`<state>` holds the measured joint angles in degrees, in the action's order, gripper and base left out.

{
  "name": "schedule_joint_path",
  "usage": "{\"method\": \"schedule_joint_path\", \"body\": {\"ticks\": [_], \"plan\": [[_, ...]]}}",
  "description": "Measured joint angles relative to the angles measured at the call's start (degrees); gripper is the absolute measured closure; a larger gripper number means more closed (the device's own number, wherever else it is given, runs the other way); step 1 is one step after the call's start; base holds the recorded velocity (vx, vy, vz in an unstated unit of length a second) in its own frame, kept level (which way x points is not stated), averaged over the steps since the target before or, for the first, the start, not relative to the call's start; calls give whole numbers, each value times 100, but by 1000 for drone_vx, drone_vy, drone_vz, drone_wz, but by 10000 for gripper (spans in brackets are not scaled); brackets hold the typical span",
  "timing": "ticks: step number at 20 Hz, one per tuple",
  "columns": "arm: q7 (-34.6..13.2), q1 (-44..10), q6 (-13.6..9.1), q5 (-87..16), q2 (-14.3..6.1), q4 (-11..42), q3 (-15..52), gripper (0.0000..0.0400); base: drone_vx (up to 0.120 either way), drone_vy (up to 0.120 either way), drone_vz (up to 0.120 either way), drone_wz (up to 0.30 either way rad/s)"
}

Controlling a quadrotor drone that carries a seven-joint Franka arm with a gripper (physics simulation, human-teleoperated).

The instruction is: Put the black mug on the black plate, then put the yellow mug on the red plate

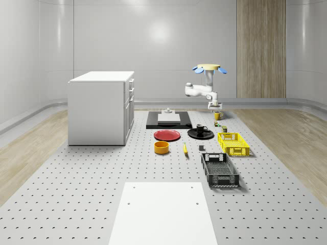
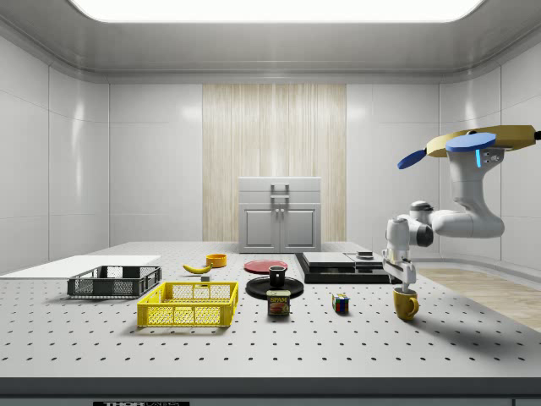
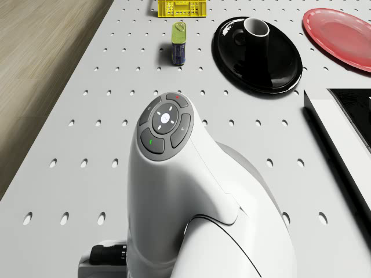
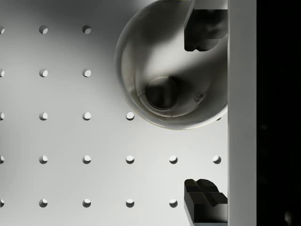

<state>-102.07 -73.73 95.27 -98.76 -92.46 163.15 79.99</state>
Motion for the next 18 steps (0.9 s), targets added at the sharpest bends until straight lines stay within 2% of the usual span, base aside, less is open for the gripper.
{"method": "schedule_joint_path", "body": {"ticks": [8,18], "plan": [[-18,-62,75,-339,39,-65,-347,0,0,0,0,0],[101,54,64,-449,85,-78,-450,0,0,0,0,0]]}}
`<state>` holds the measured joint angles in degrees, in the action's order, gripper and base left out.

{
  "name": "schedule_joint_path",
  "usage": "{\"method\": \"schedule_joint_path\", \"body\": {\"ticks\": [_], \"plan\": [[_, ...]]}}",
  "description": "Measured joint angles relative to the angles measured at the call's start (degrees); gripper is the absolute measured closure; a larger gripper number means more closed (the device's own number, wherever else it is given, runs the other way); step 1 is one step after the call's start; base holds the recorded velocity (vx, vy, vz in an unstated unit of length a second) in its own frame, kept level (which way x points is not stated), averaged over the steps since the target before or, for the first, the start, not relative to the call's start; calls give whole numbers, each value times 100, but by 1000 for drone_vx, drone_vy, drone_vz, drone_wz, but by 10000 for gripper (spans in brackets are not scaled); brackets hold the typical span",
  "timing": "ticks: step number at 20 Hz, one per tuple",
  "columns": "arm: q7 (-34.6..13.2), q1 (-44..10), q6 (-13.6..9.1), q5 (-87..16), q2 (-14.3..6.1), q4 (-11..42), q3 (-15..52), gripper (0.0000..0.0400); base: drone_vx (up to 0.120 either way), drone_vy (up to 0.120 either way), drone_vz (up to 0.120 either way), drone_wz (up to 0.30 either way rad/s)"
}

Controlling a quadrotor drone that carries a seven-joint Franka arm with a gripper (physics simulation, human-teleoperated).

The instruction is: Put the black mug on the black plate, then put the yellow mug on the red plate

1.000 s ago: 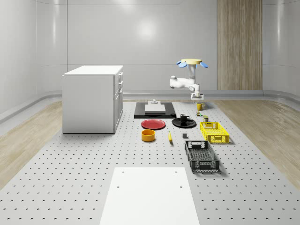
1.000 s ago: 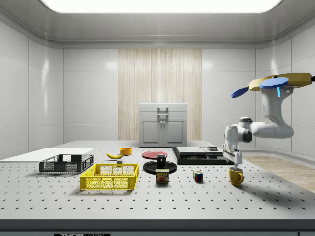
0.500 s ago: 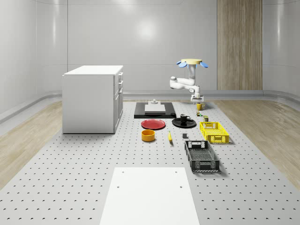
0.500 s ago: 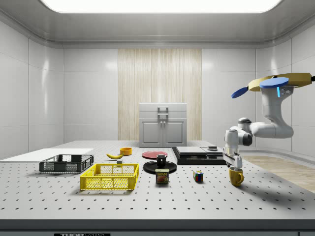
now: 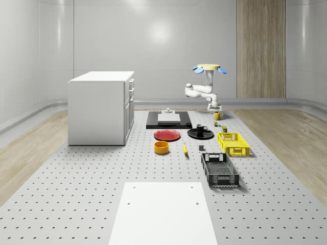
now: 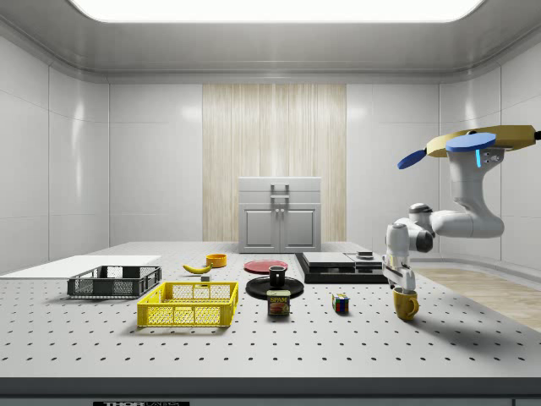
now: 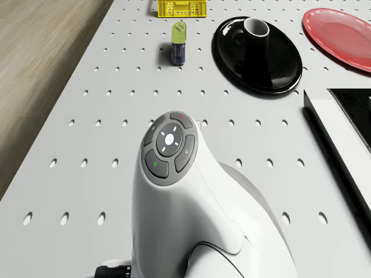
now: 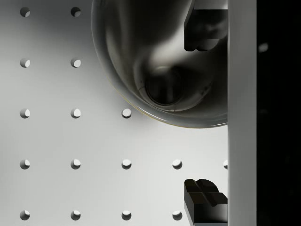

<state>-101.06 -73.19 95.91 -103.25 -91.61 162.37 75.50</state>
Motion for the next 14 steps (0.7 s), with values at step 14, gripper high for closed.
{"method": "schedule_joint_path", "body": {"ticks": [14], "plan": [[44,69,-101,91,63,32,117,44,0,0,0,0]]}}
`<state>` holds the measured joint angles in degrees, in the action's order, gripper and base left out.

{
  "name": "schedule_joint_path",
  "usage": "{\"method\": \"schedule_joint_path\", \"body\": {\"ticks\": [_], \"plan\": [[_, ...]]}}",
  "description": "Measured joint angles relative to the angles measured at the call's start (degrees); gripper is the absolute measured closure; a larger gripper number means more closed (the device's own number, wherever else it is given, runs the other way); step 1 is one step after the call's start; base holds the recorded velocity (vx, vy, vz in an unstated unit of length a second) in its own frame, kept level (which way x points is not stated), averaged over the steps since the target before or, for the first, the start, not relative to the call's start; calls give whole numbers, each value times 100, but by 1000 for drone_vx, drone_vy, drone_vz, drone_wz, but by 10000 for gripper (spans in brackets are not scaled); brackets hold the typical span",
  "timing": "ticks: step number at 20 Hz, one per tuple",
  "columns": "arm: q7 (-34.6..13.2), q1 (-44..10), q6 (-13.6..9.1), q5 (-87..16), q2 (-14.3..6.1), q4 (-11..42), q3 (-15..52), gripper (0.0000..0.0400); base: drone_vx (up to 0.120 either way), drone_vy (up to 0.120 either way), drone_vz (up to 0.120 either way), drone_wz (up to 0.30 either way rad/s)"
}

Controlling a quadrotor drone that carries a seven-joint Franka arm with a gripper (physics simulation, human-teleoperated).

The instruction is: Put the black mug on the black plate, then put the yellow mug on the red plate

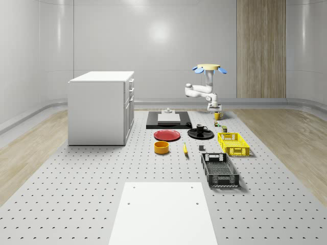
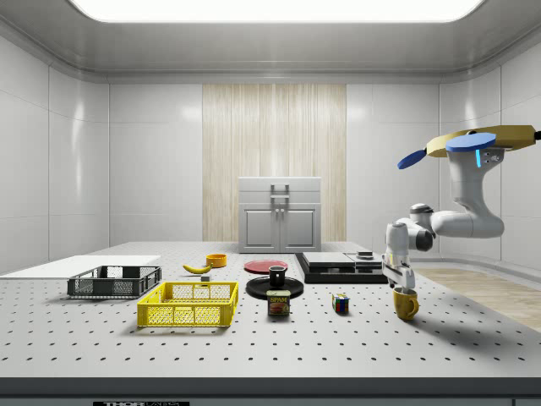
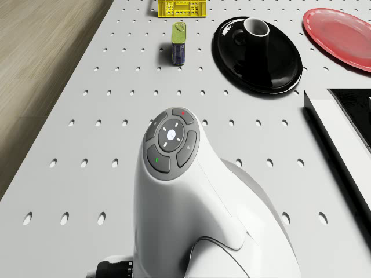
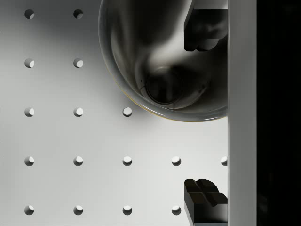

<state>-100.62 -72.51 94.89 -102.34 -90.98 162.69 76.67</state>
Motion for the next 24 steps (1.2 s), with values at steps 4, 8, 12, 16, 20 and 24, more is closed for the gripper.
{"method": "schedule_joint_path", "body": {"ticks": [4,8,12,16,20,24], "plan": [[3,6,-17,10,12,4,14,200,0,0,0,0],[6,10,-29,12,23,5,19,257,0,0,0,0],[8,13,-38,10,33,6,21,278,0,0,0,0],[10,23,-64,53,42,17,69,286,0,0,0,0],[16,60,-156,294,53,62,326,288,0,0,30,0],[20,92,-253,587,58,102,634,289,0,0,120,0]]}}
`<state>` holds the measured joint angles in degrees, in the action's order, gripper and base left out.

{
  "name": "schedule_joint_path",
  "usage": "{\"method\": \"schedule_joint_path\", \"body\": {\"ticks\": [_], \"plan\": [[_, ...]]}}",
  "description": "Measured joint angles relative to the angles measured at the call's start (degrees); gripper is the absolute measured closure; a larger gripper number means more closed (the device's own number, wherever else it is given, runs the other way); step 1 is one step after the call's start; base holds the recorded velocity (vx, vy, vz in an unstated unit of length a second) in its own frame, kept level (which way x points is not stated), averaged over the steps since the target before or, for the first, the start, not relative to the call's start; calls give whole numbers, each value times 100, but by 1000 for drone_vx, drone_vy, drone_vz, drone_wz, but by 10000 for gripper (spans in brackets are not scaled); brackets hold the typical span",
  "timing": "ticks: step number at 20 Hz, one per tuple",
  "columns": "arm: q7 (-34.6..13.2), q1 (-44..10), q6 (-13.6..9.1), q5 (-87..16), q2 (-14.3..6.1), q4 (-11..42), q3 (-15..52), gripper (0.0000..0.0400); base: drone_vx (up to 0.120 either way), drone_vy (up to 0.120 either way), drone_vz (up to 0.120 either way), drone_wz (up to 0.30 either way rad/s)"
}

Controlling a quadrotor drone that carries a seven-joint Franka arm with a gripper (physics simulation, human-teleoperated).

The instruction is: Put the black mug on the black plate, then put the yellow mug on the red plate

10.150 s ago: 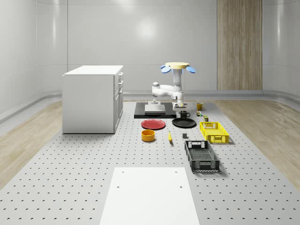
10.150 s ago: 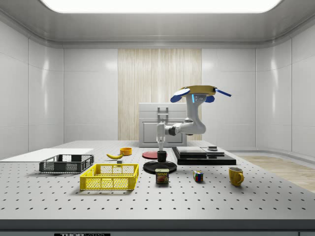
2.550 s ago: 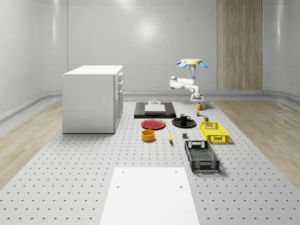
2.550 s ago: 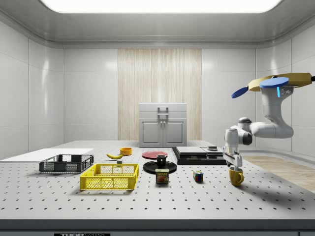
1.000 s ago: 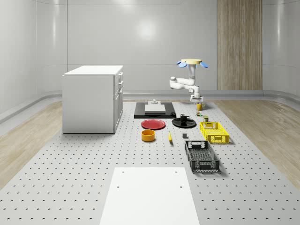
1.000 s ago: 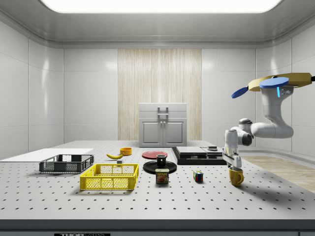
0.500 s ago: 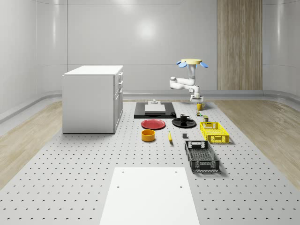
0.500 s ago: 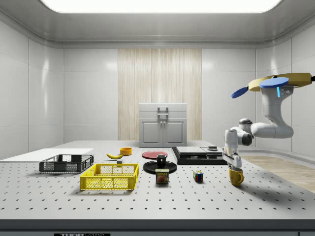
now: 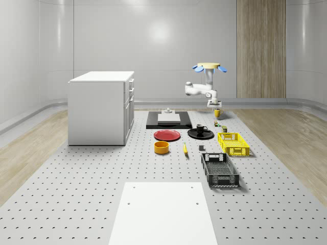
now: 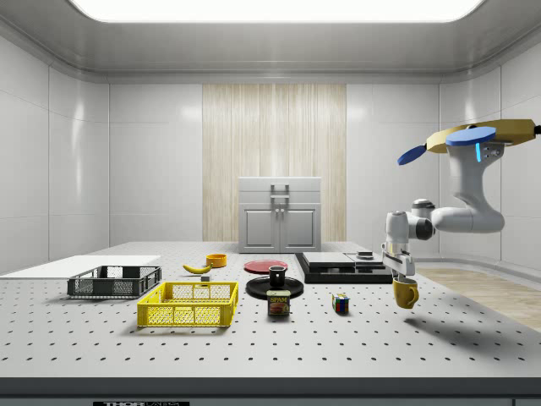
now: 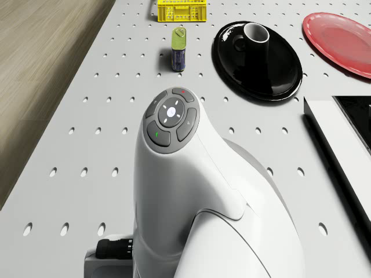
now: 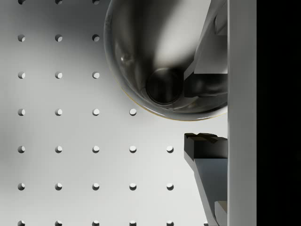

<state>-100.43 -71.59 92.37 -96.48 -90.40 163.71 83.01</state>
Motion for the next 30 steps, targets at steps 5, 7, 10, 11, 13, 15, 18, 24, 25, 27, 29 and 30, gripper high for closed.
{"method": "schedule_joint_path", "body": {"ticks": [5,7,10,11,13,15,18,24,25,27,29,30], "plan": [[1,12,-46,193,-11,18,199,290,56,-40,120,0],[0,13,-50,233,-18,20,238,290,120,-120,120,0],[0,14,-48,269,-30,22,273,290,120,-120,0,0],[0,14,-46,278,-35,23,280,290,120,-120,0,0],[0,14,-41,291,-43,23,291,290,120,-120,0,0],[-1,14,-36,300,-51,23,298,290,120,-120,20,0],[-1,13,-26,310,-63,24,305,290,120,-120,107,0],[-2,12,-8,321,-84,24,311,290,120,-120,0,0],[-2,12,-5,323,-87,24,312,290,120,-120,0,0],[-2,11,1,326,-93,24,313,290,120,-120,0,0],[-3,11,6,328,-99,23,314,290,120,-120,0,0],[-3,11,9,329,-102,23,314,290,120,-120,0,0]]}}
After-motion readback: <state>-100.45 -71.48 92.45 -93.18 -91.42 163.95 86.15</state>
